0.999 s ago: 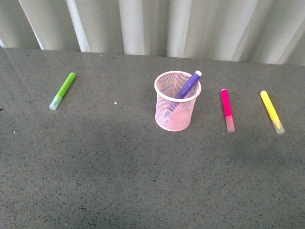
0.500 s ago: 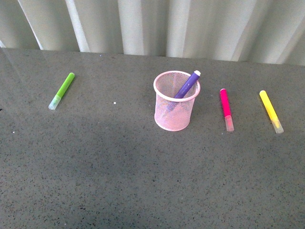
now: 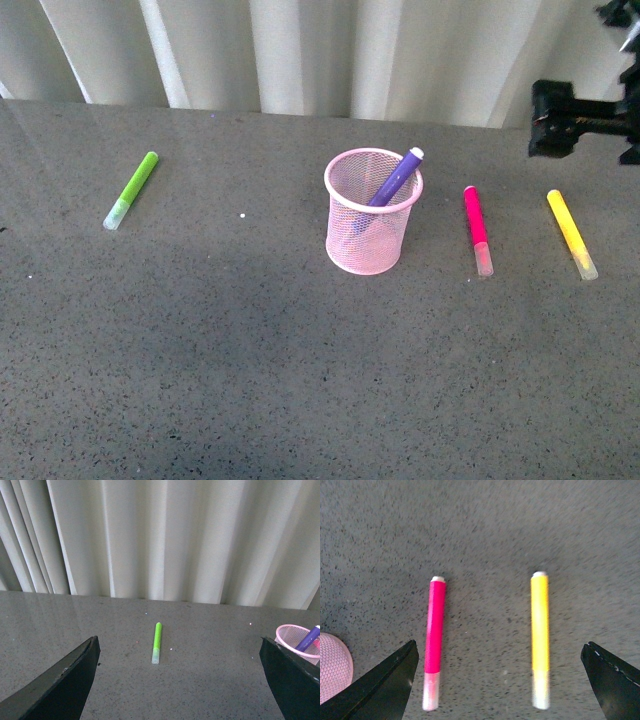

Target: Insert purple and pink pens into pink cup

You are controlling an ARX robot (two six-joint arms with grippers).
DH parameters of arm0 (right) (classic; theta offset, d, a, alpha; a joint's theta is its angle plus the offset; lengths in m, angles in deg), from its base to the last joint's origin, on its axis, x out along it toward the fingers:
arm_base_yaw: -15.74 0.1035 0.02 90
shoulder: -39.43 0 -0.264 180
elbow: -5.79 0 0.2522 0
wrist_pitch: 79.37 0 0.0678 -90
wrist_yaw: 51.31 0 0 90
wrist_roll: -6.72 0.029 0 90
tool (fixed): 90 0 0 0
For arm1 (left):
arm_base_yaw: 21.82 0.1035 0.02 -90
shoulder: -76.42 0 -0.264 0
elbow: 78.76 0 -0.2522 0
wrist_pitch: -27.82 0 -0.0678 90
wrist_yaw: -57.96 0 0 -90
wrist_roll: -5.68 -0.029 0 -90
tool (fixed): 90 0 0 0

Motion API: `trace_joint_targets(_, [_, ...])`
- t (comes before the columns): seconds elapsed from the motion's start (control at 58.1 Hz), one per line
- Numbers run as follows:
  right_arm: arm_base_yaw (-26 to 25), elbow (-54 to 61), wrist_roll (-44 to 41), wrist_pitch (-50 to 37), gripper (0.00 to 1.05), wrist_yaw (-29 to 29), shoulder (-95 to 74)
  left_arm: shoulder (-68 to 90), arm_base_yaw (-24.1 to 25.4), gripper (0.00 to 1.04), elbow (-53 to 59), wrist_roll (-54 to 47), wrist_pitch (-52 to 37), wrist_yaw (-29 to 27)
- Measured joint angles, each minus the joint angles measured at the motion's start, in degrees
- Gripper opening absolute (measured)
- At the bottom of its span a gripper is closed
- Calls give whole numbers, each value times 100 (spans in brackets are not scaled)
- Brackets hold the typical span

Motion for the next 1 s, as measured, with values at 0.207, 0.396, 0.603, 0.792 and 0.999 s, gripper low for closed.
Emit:
trace_joint_targets(0.207, [142,-732,616,577,98,-24,-767,0,0,98,0,0,0,0])
trace_joint_targets(0.396, [205,-1316,966,870,98,-101,-1290,0,0,98,0,0,0,0])
trace_joint_targets(0.603, [286,-1554,1023,693,98,-219,-1517,0,0,98,0,0,0,0])
trace_joint_targets(0.792, [382,-1604,1025,551,98,-179,-1624,0,0,98,0,0,0,0])
trace_joint_targets(0.999, [501,-1606,1158,605,98,-245,-1779,0,0,98,0,0,0,0])
